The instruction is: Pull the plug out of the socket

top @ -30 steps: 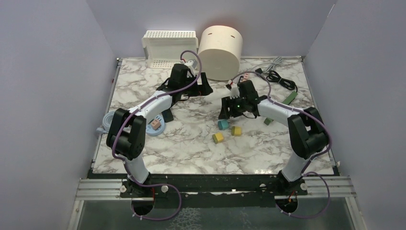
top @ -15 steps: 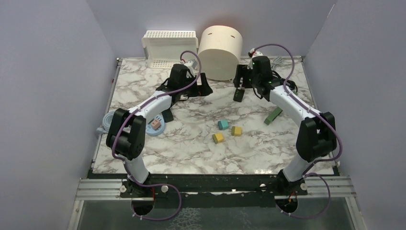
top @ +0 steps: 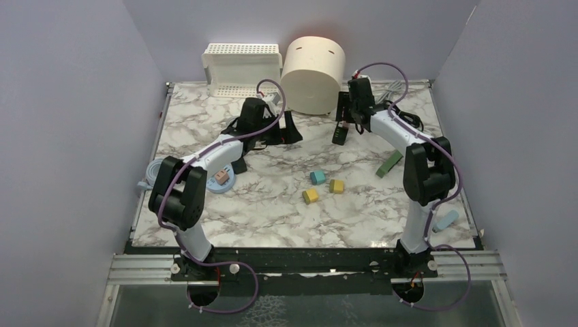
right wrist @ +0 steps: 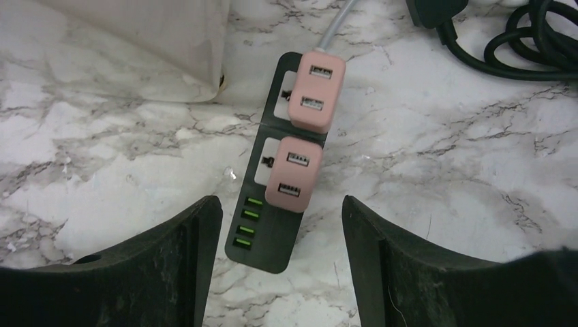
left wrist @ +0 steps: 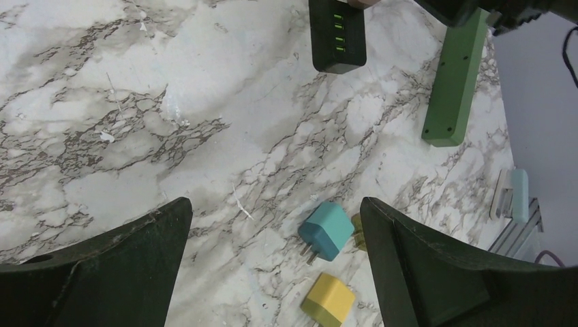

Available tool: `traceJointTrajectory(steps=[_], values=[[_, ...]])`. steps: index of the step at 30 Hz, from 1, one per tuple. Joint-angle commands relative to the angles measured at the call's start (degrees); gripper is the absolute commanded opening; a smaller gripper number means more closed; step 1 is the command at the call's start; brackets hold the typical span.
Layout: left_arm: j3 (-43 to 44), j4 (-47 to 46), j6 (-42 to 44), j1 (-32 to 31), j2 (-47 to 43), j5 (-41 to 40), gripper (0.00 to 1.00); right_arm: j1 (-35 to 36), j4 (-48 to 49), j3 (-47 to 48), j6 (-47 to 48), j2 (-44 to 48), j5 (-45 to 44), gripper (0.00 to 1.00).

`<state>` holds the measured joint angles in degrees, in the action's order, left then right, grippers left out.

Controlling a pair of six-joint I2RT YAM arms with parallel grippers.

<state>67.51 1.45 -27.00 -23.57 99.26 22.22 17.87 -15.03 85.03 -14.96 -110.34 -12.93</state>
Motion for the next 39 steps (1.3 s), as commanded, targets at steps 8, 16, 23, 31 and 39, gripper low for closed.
traceJointTrajectory(steps=[8, 16, 23, 31, 39], values=[[0.1, -1.1, 1.2, 0.3, -3.1, 2.7, 0.95, -1.4, -2.9, 6.8, -1.3, -8.0, -2.5, 0.65], [1.7, -1.0, 0.9, 0.3, -2.2, 4.1, 0.94, -1.4, -0.5, 4.6, -2.2, -9.0, -1.0, 0.57], [2.6, -1.0, 0.3, -0.3, 1.0, 3.8, 0.93, -1.4, -0.3, 4.4, -3.5, -9.4, 0.0, 0.46], [7.5, -1.5, -1.0, -4.7, 8.1, 2.0, 0.92, -1.5, -0.1, 2.0, -5.3, -8.8, 0.0, 0.01], [19.1, -2.8, -4.7, -8.5, 19.4, 3.6, 0.92, -1.5, 2.4, -4.0, -9.5, 0.4, 2.9, 0.01]])
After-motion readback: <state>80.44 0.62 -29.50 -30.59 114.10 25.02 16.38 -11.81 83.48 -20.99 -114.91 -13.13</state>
